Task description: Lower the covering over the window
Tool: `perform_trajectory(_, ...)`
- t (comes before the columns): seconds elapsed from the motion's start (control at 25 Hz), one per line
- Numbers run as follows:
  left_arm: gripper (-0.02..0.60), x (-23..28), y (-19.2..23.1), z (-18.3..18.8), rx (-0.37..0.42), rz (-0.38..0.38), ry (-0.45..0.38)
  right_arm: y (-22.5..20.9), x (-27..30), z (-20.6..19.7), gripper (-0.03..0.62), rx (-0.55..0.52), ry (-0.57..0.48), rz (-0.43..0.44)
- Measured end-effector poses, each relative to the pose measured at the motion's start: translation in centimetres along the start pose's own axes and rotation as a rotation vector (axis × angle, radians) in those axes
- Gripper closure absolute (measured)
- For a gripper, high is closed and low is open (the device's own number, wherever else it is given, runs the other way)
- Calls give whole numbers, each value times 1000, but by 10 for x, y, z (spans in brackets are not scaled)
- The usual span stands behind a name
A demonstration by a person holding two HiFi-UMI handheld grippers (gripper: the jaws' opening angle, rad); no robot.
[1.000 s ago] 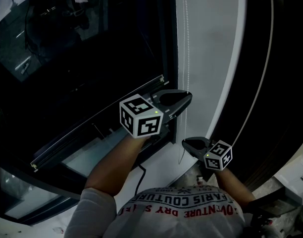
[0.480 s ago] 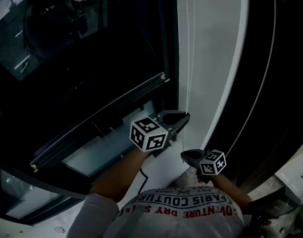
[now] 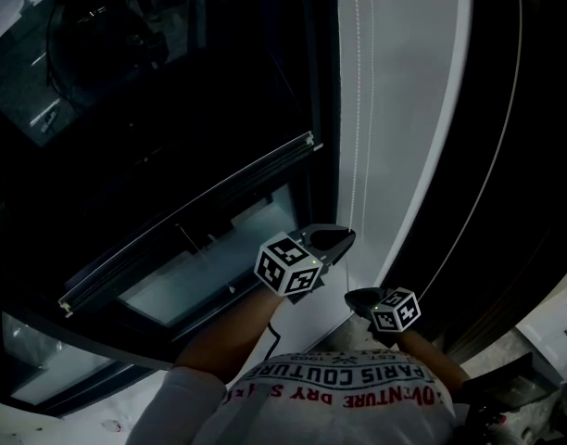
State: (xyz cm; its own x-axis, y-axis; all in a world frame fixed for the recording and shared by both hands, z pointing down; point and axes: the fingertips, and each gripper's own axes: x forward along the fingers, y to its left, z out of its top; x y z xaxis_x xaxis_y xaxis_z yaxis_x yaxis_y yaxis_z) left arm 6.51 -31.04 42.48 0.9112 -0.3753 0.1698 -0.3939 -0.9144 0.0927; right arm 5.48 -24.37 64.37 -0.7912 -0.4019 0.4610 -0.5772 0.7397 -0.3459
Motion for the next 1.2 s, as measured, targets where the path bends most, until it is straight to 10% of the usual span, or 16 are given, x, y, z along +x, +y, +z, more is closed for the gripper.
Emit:
perform_trajectory(0.44,574,0,6,-6,-43,3,-68,-7,-6,-1,582,0,-4,11)
perform_trajectory(0.6,574,0,8,-6,-40,9,-77,-13,-21,19,481,16,-43,30)
perform_trajectory(1.2,574,-4,2,-6,-31,21,-103,41,-137,271,459,-241,-445,84)
